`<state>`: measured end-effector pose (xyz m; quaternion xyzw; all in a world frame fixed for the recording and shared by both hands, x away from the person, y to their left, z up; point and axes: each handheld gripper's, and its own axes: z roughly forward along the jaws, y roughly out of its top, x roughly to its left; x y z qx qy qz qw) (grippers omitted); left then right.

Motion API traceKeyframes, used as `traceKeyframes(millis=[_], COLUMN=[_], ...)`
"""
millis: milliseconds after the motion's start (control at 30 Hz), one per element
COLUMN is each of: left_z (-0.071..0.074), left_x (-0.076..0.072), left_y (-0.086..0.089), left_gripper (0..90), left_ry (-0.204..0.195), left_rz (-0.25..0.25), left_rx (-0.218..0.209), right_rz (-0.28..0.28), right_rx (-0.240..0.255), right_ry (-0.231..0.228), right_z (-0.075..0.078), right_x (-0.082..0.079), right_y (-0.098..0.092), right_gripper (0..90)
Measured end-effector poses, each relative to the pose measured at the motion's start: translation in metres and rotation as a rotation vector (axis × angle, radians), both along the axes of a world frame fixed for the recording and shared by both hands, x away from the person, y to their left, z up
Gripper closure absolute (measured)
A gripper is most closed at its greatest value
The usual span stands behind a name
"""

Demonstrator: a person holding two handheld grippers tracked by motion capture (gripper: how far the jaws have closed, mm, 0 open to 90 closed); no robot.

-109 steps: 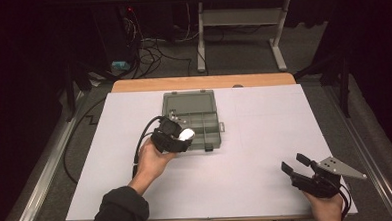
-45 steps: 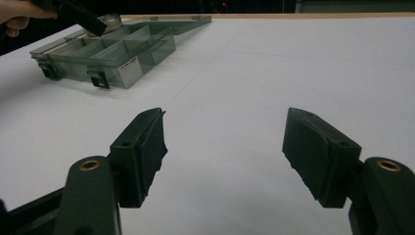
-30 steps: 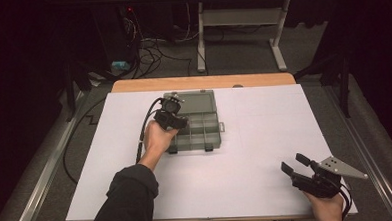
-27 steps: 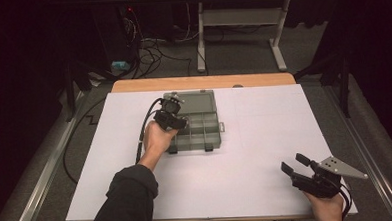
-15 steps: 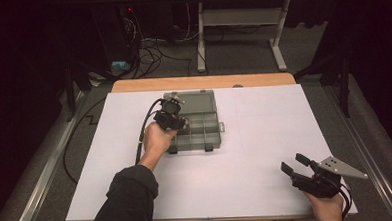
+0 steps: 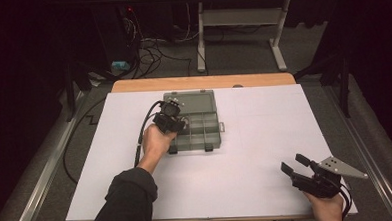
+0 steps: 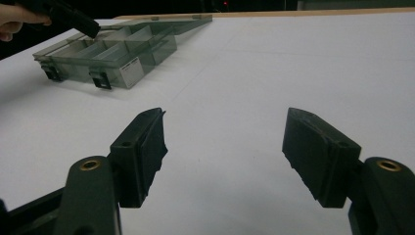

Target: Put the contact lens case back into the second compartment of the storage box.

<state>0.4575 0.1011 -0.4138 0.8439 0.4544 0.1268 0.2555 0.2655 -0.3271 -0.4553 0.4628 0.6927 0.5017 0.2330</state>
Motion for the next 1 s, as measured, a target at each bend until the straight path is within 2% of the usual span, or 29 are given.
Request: traceKeyframes(millis=[133, 367, 600, 1000], left_z=[0.0, 0.007, 0.015, 0.017], left_x=[0.001, -0.007, -0.014, -0.031], left_y=[0.003, 0.006, 0.019, 0.033], left_gripper=[62.6, 51.4, 48.7, 45.5], left_ry=[0.005, -0.033, -0.053, -0.091], left_rz=[0.0, -0.001, 0.009, 0.001], left_rx=[-0.038, -0.086, -0.127, -0.142], right_rz=[-0.002, 0.0, 0.0, 0.005], right_rx=[0.0, -0.001, 0.001, -0.002], right_ry=[0.003, -0.001, 0.0, 0.002], right_z=[-0.001, 0.0, -0.001, -0.001], right_x=[0.001, 0.001, 0.001, 0.001], right_y=[0.0, 0.0, 0.0, 0.001], right_gripper=[32.3, 32.2, 32.2, 32.2])
